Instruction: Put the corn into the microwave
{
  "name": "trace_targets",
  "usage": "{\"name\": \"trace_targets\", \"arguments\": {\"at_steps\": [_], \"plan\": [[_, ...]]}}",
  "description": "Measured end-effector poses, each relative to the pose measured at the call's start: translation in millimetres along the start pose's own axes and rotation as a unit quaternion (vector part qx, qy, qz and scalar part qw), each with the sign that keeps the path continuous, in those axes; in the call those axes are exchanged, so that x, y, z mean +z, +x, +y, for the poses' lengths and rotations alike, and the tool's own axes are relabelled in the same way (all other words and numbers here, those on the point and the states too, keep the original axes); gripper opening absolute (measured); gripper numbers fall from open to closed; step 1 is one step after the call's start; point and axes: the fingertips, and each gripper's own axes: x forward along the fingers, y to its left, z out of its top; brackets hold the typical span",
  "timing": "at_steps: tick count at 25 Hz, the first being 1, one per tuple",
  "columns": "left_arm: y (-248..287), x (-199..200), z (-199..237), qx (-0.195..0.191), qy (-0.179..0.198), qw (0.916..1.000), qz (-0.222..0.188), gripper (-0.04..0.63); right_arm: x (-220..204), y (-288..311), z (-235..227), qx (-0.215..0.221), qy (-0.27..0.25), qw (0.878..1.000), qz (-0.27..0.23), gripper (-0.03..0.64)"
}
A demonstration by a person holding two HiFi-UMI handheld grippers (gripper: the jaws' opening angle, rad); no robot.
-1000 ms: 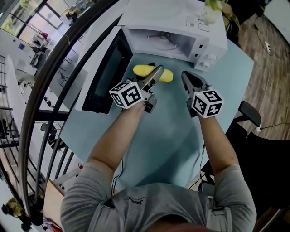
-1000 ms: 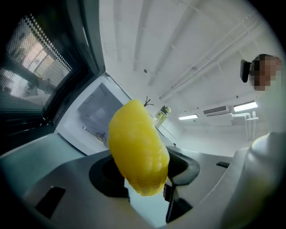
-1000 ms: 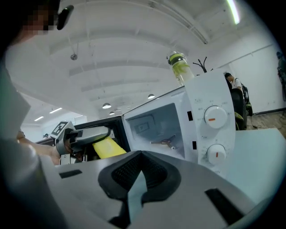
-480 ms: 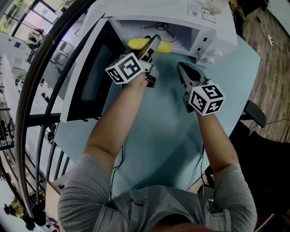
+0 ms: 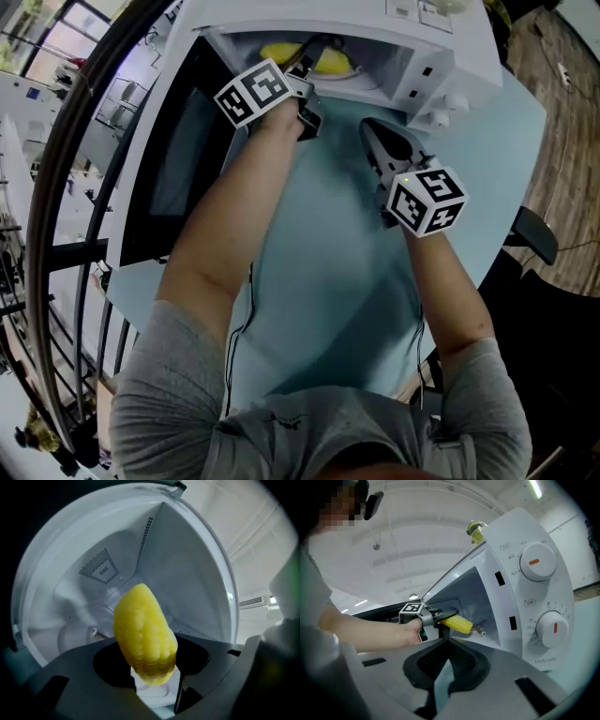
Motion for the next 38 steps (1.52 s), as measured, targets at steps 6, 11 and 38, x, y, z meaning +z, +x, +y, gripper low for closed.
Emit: {"name": "trace_targets", "arguments": {"at_steps": [6,11,38], "plan": [[17.3,-3.4,-7.2,0.002,0.032,0.9989,0.034,0.236,-4.6,-2.2,-7.1,-0.001,0.005,1.000,0.001,0.018],[29.5,-12.5,-7.2,0.032,0.086,0.9926,0.079,0.236,-4.8,-3.3,-4.3,0.004,0.007,1.000,-0.002,0.018],[27.7,-34.6,25.6,0.127,0.147,0.9607,0.198,0.359,-2.3,-3.4,5.5,0.017,0.002,1.000,-0.004,0.018]]}}
